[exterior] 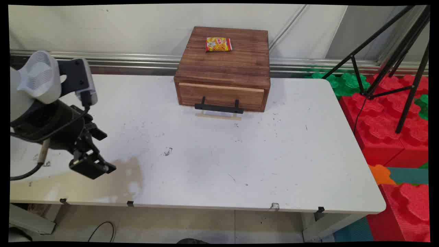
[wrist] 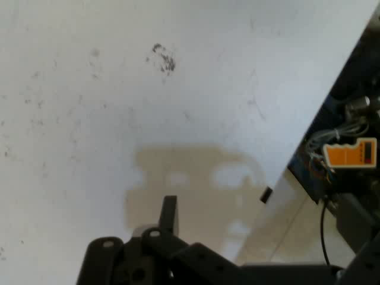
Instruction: Open the drawer
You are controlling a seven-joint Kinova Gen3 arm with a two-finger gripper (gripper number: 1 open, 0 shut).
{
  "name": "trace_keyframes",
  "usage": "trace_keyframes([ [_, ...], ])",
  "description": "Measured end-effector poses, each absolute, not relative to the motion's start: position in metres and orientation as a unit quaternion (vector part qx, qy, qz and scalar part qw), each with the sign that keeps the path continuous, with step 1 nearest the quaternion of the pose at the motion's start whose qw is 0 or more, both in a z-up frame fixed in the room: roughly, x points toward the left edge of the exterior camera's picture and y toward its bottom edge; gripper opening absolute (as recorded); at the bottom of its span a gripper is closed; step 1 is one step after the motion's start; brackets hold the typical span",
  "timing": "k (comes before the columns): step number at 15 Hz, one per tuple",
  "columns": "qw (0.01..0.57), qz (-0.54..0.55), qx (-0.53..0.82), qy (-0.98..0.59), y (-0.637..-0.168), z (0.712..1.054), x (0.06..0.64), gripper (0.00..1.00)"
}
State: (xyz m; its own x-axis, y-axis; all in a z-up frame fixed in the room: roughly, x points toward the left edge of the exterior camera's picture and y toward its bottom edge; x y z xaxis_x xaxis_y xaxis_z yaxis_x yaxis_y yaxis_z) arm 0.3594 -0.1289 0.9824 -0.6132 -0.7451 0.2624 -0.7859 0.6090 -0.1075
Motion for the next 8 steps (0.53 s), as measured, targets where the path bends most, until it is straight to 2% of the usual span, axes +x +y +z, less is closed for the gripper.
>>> trace_keyframes([
  [8,0.115,0.141,0.433,-0.883,-0.164,0.976,0.352,1.0],
])
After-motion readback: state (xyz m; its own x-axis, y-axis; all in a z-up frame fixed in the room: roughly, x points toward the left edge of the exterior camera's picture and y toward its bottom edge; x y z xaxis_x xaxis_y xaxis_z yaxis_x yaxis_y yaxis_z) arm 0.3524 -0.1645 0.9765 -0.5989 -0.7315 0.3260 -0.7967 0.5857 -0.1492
